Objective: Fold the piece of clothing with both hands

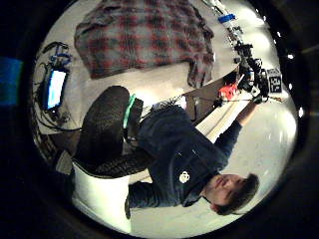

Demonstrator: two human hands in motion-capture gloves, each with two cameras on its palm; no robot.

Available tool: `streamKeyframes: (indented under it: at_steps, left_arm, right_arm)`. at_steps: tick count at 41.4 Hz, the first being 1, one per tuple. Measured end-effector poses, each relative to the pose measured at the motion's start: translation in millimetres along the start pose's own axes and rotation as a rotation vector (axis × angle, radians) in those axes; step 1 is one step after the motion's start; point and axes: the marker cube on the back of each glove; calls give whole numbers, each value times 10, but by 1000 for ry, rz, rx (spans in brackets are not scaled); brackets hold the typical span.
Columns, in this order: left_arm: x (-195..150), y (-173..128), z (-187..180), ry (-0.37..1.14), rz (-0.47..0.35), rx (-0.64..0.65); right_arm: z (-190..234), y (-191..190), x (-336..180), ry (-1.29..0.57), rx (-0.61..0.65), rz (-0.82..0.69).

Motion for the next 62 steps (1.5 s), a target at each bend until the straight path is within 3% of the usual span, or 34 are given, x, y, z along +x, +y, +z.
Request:
streamKeyframes:
  at_steps: [5,10,14,19,25,28,39,50,59,62]
  left_arm:
    - [-17,-301,199,43,29,35]
    - [-63,-619,510,59,19,-94]
    - [-15,-572,637,59,-31,-224]
    - [46,-572,982,75,-32,-422]
    - [18,-557,1249,54,-96,-533]
    - [-25,-592,1316,78,-117,-510]
    - [-123,-779,1337,49,-155,-232]
    - [-87,-728,1254,45,-135,-199]
    - [-24,-429,1067,49,-113,-237]
    - [-3,-325,1016,47,-61,-236]
  right_arm:
    - [290,-438,19,25,-60,27]
    - [549,-809,-21,-30,-145,17]
    - [597,-846,-127,-39,-190,18]
    - [696,-771,-227,-18,-275,82]
    - [985,-859,-172,-2,-322,119]
    - [1041,-896,-138,-8,-298,109]
    - [1017,-1110,-51,-51,-98,133]
    - [939,-1117,-99,60,-1,138]
    - [773,-796,-81,118,53,116]
    - [782,-742,-16,137,71,107]
